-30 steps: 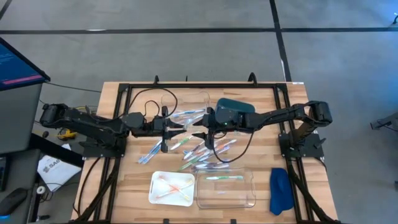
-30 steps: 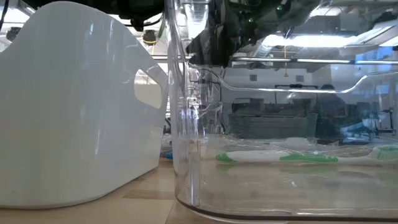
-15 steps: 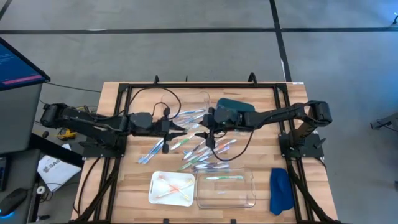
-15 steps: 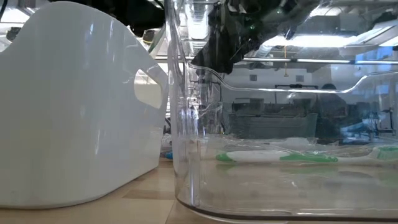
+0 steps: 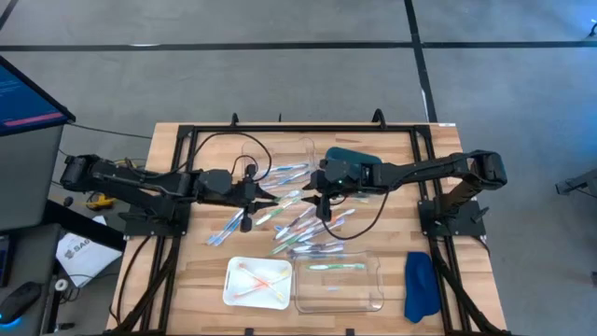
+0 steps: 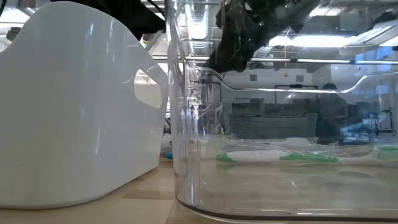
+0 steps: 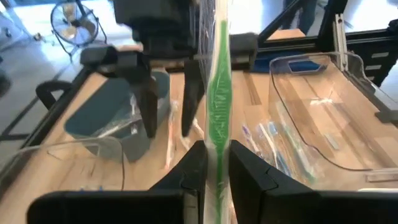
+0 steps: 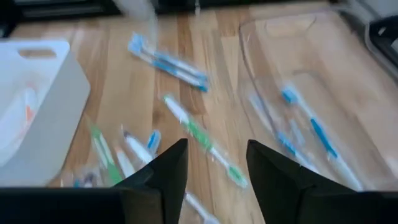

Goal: Pick & Place Toothbrushes
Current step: Put the green toothbrush into the bottom transparent bin

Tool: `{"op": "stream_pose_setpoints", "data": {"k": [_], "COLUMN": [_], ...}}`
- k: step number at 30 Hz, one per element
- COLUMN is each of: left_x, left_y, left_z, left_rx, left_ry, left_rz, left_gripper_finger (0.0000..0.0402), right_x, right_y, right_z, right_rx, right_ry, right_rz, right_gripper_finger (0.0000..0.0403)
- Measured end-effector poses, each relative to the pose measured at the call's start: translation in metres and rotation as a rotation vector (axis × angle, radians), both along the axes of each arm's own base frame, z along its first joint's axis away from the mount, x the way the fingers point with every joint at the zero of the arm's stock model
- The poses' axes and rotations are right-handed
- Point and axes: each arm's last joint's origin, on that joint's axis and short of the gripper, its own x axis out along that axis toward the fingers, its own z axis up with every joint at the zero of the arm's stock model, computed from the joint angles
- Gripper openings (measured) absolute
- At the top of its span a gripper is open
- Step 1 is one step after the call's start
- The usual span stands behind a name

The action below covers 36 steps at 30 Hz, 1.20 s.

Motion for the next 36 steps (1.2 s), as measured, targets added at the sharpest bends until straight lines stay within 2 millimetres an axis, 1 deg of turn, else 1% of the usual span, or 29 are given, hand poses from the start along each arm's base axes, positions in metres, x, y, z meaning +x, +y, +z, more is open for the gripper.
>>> {"op": "stream_pose_setpoints", "data": {"k": [2,4,6,9,11,13,15,17,21,24,29,36], "left_x": [0.000,0.004,0.005,0.012,0.016,0.022,0.024,0.025,0.025,0.025,0.025,0.023], "left_y": [0.000,0.000,-0.001,-0.002,-0.003,-0.004,-0.004,-0.005,-0.006,-0.006,-0.006,-0.006], "left_z": [-0.003,-0.005,-0.009,-0.016,-0.018,-0.017,-0.021,-0.023,-0.024,-0.024,-0.024,-0.028], "left_rx": [0.001,0.002,0.000,-0.009,-0.015,-0.019,-0.020,-0.027,-0.048,-0.049,-0.051,-0.065], "left_ry": [0.042,0.081,0.144,0.218,0.242,0.241,0.283,0.305,0.317,0.320,0.321,0.360], "left_rz": [0.001,0.001,-0.001,-0.028,-0.045,-0.056,-0.063,-0.078,-0.113,-0.113,-0.112,-0.102], "left_gripper_finger": [0.0038,0.0038,0.0038,0.0038,0.0038,0.0038,0.0038,0.0038,0.0038,0.0038,0.0038,0.0038], "right_x": [0.000,-0.005,-0.004,-0.009,-0.008,-0.013,-0.013,-0.017,-0.020,-0.018,-0.013,-0.011], "right_y": [0.000,0.000,0.000,0.000,0.000,0.000,-0.002,-0.002,-0.004,-0.002,0.007,0.019], "right_z": [0.002,0.004,0.007,0.007,0.011,0.010,0.011,0.014,0.018,0.022,0.030,0.034], "right_rx": [0.000,0.000,-0.006,-0.013,-0.020,-0.020,-0.030,-0.035,-0.066,-0.112,-0.196,-0.264], "right_ry": [-0.004,0.011,-0.007,0.030,0.004,0.039,0.034,0.049,0.044,0.001,-0.080,-0.113], "right_rz": [-0.001,-0.002,0.002,0.009,0.012,0.011,0.007,0.009,-0.021,-0.049,-0.067,-0.069], "right_gripper_finger": [0.0152,0.0146,0.0141,0.0134,0.0130,0.0127,0.0124,0.0121,0.0118,0.0118,0.0118,0.0118]}}
